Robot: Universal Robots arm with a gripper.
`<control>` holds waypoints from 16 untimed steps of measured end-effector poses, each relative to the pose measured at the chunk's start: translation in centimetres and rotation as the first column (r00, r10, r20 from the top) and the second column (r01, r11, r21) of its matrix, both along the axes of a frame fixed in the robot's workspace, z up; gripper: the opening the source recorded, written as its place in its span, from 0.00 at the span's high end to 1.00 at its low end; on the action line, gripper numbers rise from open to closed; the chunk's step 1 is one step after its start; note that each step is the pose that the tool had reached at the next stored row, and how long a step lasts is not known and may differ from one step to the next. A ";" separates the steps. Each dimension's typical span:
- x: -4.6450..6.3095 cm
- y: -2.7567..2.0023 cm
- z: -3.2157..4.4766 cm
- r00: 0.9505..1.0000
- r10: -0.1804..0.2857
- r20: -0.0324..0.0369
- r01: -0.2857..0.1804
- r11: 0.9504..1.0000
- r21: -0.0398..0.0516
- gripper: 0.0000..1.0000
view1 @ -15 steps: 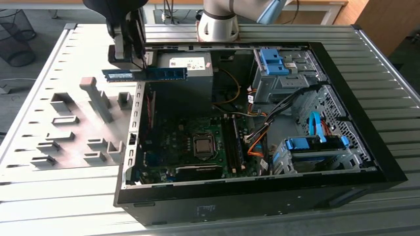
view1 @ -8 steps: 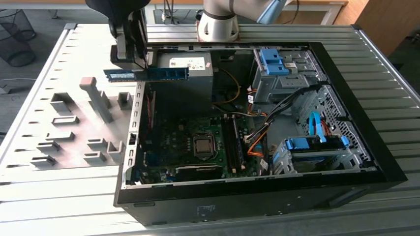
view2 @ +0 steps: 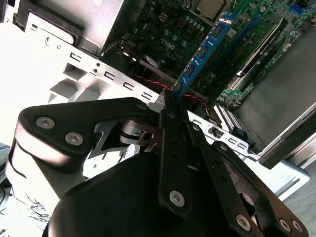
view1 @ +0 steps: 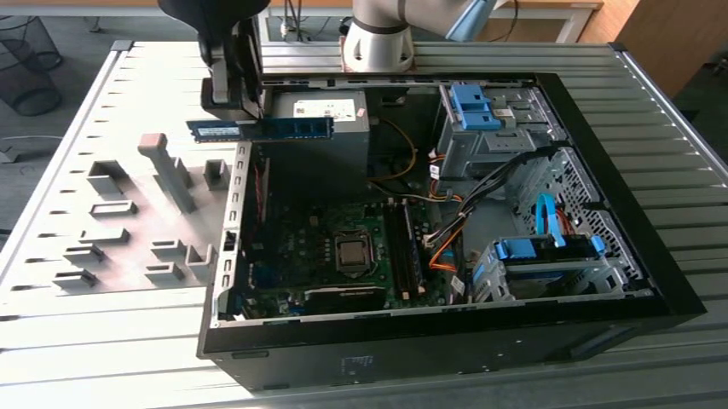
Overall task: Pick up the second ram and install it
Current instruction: 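Pick up the second ram and move it above second insertion slot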
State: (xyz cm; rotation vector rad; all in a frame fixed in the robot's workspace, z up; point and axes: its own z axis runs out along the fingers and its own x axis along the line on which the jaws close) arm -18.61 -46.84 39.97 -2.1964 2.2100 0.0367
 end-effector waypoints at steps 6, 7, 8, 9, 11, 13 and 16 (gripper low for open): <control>0.3 0.00 -0.03 1.000 0.000 0.000 0.000 1.000 0.000 0.86; 0.3 0.00 -0.04 1.000 0.000 0.000 0.000 1.000 0.000 0.86; 0.3 0.00 -0.04 1.000 0.000 0.000 0.000 1.000 0.000 0.86; 0.3 0.00 -0.04 1.000 0.000 0.000 0.000 1.000 0.000 0.86; 0.4 0.00 -0.05 1.000 0.000 0.000 0.000 1.000 0.000 0.86; 0.4 0.00 -0.06 1.000 0.000 0.000 0.000 1.000 0.000 0.86; 0.4 0.00 -0.07 1.000 0.000 0.000 0.000 1.000 0.000 0.86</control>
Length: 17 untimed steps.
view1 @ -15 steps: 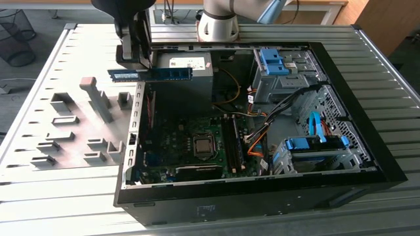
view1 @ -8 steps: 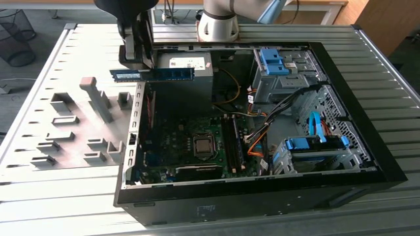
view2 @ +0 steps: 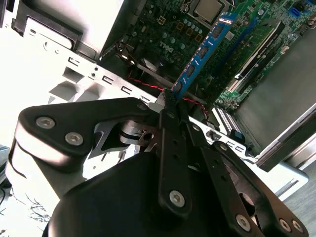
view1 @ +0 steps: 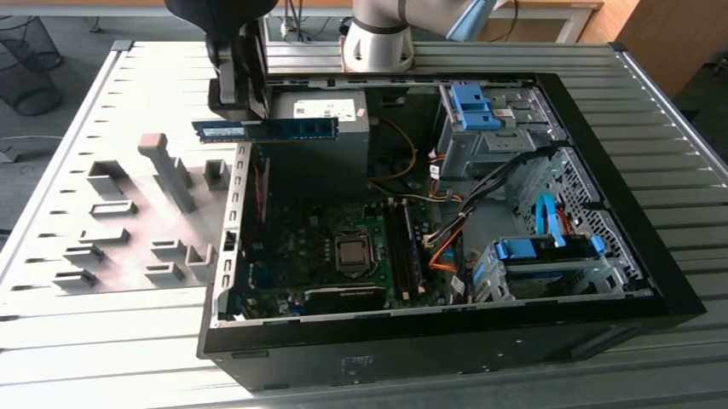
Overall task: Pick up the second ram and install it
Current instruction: 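Pick up the second ram and move it above second insertion slot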
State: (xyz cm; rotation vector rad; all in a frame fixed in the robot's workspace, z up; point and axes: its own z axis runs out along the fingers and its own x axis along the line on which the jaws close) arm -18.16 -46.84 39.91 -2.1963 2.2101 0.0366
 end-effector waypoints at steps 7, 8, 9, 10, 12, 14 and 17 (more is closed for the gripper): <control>0.2 0.00 -0.03 1.000 0.000 0.000 0.000 1.000 0.000 0.86; 0.2 0.00 -0.04 1.000 0.000 0.000 0.000 1.000 0.000 0.86; 0.2 0.00 -0.04 1.000 0.000 0.000 0.000 1.000 0.000 0.86; 0.3 0.00 -0.04 1.000 0.000 0.000 0.000 1.000 0.000 0.86; 0.3 0.00 -0.05 1.000 0.000 0.000 0.000 1.000 0.000 0.86; 0.4 0.00 -0.07 1.000 0.000 0.000 0.000 1.000 0.000 0.86; 0.5 0.00 -0.08 1.000 0.000 0.000 0.000 1.000 0.000 0.86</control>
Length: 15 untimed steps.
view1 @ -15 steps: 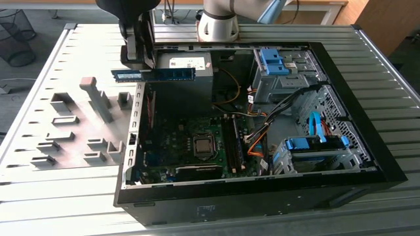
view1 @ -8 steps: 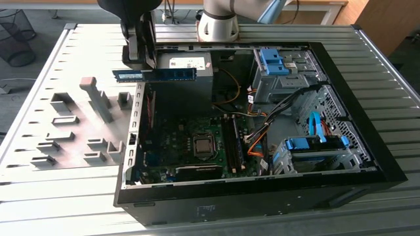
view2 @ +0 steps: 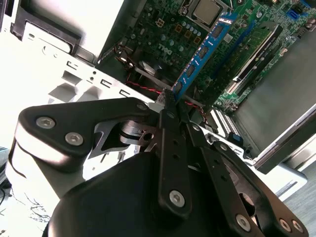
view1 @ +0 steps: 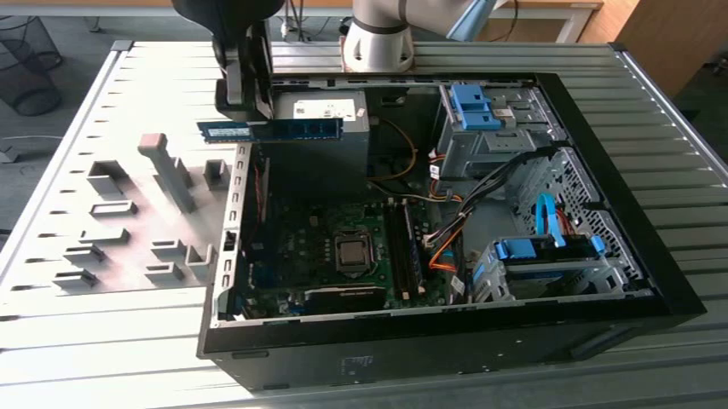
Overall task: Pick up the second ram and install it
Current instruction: 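Pick up the second ram and move it above second insertion slot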
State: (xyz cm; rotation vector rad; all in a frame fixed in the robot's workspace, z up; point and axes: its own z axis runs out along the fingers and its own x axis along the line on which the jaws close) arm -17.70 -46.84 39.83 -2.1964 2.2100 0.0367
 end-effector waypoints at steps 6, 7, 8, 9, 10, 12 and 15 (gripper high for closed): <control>0.1 0.00 -0.03 1.000 0.000 0.000 0.000 1.000 0.000 0.86; 0.2 0.00 -0.04 1.000 0.000 0.000 0.000 1.000 0.000 0.86; 0.2 0.00 -0.04 1.000 0.000 0.000 0.000 1.000 0.000 0.86; 0.3 0.00 -0.05 1.000 0.000 0.000 0.000 1.000 0.000 0.86; 0.3 0.00 -0.06 1.000 0.000 0.000 0.000 1.000 0.000 0.86; 0.5 0.00 -0.07 1.000 0.000 0.000 0.000 1.000 0.000 0.86; 0.7 0.00 -0.08 1.000 0.000 0.000 0.000 1.000 0.000 0.86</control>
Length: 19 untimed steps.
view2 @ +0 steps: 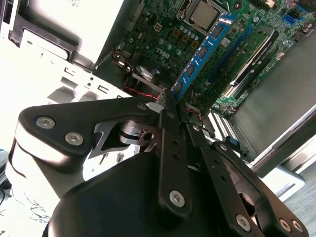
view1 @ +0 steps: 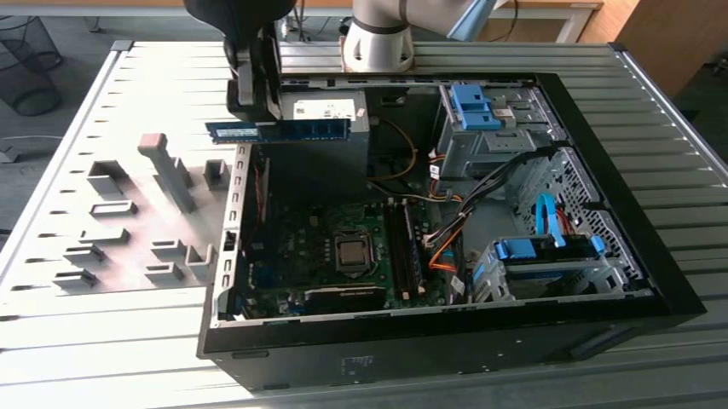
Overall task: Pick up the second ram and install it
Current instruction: 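Pick up the second ram and move it above second insertion slot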
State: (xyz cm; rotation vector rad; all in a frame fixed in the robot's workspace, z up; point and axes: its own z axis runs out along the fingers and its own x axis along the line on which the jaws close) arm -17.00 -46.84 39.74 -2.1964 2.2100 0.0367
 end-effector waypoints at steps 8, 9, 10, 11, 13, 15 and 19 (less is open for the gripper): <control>0.4 0.00 -0.04 1.000 0.000 0.000 0.000 1.000 0.000 0.86; 0.5 0.00 -0.04 1.000 0.000 0.000 0.000 1.000 0.000 0.86; 0.5 0.00 -0.04 1.000 0.000 0.000 0.000 1.000 0.000 0.86; 0.6 0.00 -0.05 1.000 0.000 0.000 0.000 1.000 0.000 0.86; 0.6 0.00 -0.06 1.000 0.000 0.000 0.000 1.000 0.000 0.86; 0.8 0.00 -0.07 1.000 0.000 0.000 0.000 1.000 0.000 0.86; 0.9 0.00 -0.08 1.000 0.000 0.000 0.000 1.000 0.000 0.86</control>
